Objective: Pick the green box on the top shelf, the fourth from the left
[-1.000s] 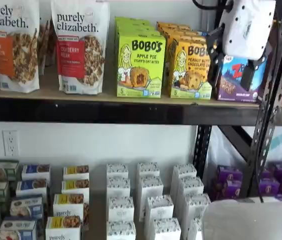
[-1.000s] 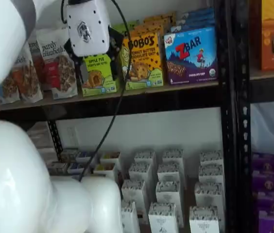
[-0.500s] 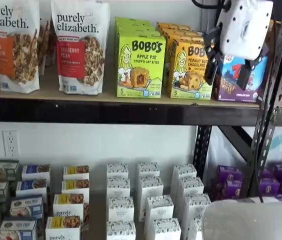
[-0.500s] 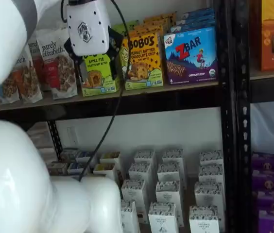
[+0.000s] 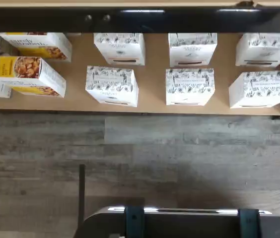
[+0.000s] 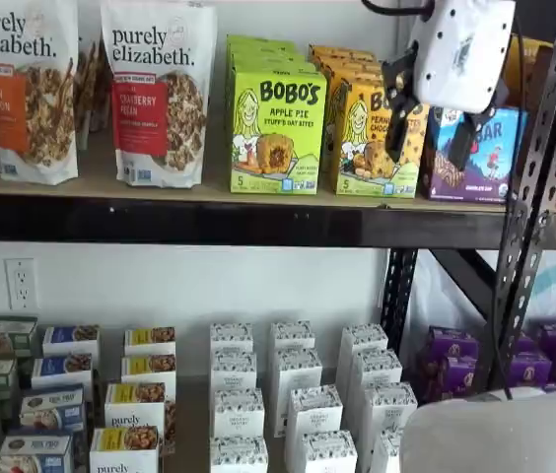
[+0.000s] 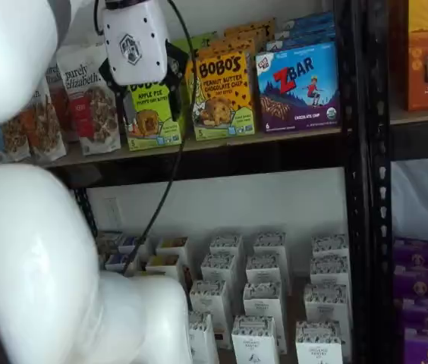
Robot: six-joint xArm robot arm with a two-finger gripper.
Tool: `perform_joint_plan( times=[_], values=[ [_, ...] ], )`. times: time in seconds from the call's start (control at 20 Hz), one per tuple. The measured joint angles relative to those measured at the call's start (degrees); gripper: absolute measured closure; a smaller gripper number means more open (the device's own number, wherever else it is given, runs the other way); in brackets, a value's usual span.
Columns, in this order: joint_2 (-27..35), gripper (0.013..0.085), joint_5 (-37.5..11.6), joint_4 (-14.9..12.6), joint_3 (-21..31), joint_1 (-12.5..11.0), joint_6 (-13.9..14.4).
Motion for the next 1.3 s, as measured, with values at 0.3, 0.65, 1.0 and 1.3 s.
perform_joint_plan(
  times=[0.3, 0.65, 1.0, 1.3],
  values=[
    [2.25, 0.013, -2.4, 0.08, -0.49, 2.26, 2.15],
    [5.19, 0.013, -5.83, -0.58, -1.72, 5.08, 4.62],
    [8.55, 0.013, -8.3, -1.39, -3.75, 7.15, 6.45],
    [11.52, 0.013, -9.54, -0.55, -5.87, 7.85, 7.17]
  ],
)
